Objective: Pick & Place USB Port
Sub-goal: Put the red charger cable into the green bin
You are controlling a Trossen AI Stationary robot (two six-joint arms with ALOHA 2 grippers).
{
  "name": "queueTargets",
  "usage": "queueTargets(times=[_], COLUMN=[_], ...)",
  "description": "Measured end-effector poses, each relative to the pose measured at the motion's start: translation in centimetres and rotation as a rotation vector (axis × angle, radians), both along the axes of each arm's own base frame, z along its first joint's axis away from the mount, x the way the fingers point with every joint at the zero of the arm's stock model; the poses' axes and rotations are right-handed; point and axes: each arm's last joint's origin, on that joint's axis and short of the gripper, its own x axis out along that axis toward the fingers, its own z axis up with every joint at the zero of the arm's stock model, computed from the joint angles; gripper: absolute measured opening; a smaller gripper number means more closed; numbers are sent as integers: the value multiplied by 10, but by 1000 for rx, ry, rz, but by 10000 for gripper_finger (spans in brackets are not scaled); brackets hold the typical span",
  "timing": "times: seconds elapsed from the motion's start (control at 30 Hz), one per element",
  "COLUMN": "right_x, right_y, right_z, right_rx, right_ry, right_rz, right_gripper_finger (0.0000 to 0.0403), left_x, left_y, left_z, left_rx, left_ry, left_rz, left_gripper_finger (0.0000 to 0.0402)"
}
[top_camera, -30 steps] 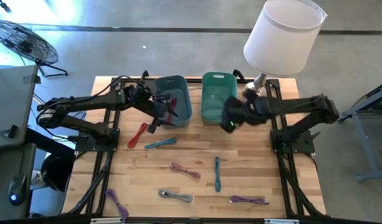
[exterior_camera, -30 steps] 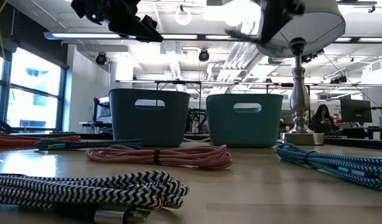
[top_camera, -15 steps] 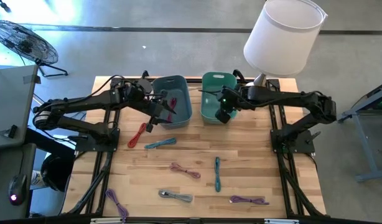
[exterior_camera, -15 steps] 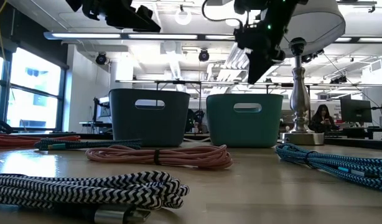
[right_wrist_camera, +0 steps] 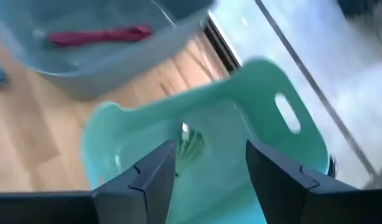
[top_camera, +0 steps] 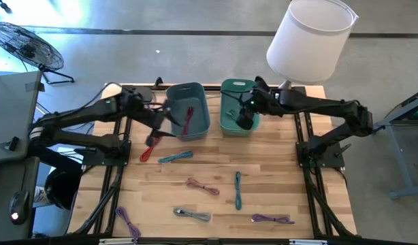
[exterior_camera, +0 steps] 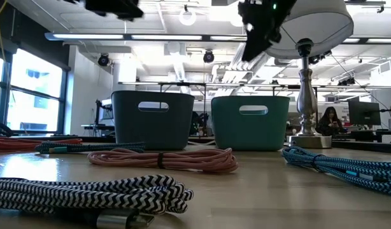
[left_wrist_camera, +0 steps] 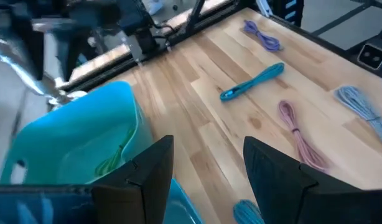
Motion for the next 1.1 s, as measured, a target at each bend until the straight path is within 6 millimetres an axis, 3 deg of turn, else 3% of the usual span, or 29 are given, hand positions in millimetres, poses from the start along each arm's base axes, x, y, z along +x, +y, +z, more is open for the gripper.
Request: queueTargets(times=[0.13,0.3,0.47,0.77,0.9,1.1], right_x=[-3,-7,-5,-8,-9,-9], right_y=[20,49,79,125,134,137], right_z=[18,27,25,-3,-11,-16], right_rx=[-11,-12,12,15,-23,-40], right_ry=[-47,-81,-95,-54,-55,-57], right_rz=[118,226,312,456,442,444], right_gripper_finger=[185,179,176,176,177,177], left_x=[-38,-87,-114,-124,-121,-100], left_y=[-10,-18,-25,-29,-29,-25], left_z=[8,6,-2,-38,-71,-108], left_rx=[35,59,-42,-226,-336,-422], left_ry=[23,126,223,501,647,659], left_rz=[74,283,427,514,533,530], left_gripper_finger=[190,190,190,190,190,190])
